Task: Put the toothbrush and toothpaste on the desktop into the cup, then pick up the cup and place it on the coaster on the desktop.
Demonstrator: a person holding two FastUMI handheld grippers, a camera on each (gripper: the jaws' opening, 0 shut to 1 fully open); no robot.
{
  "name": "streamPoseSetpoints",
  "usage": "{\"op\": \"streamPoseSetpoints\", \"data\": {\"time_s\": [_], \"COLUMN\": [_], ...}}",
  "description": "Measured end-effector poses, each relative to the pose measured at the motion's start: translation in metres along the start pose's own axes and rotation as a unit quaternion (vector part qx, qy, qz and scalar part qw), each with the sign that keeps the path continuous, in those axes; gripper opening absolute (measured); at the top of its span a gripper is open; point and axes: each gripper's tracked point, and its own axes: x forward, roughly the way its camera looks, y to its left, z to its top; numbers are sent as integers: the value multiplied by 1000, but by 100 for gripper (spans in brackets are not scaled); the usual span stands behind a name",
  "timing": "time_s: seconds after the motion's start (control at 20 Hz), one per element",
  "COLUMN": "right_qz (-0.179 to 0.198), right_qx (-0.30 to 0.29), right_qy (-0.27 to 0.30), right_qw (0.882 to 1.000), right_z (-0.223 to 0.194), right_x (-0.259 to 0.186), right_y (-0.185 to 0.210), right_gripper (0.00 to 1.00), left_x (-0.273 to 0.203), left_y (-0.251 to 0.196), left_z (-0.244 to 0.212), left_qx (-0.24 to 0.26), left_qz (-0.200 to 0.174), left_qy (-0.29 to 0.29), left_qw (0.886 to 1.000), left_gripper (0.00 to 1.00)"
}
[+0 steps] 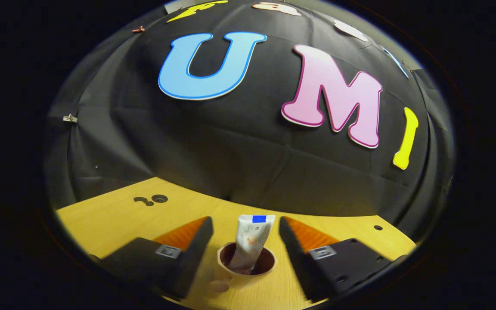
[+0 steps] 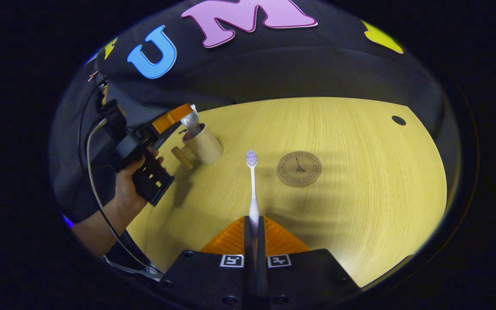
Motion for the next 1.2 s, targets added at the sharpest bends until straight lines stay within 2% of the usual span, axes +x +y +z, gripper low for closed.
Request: {"op": "streamPoseSetpoints", "data": {"time_s": [0.05, 0.15, 0.35, 0.6, 0.75, 0.9, 1.2], "right_qz": [4, 17, 49, 74, 86, 121, 142], "right_qx": [-1, -2, -10, -13, -15, -18, 4], "right_qy": [-7, -26, -69, -126, -152, -187, -234], "right_qw": [1000, 1000, 996, 989, 985, 975, 962], "right_z": [7, 26, 74, 133, 158, 175, 197], "right_x": [3, 10, 30, 62, 81, 93, 130], "right_y": [5, 19, 52, 87, 104, 127, 138], "right_gripper": [5, 5, 5, 5, 5, 5, 5], "left_x": [-11, -46, -121, -188, -205, -206, -203], "left_y": [6, 12, 18, 23, 28, 39, 59], "left_z": [4, 5, -23, -62, -73, -67, -70], "left_qx": [9, 27, 34, 1, -13, -13, -21], "left_qz": [8, 15, 22, 34, 44, 55, 61], "left_qy": [-2, 1, 47, 102, 115, 101, 92], "left_qw": [1000, 1000, 998, 994, 992, 993, 994], "left_gripper": [98, 98, 97, 98, 97, 98, 98]}}
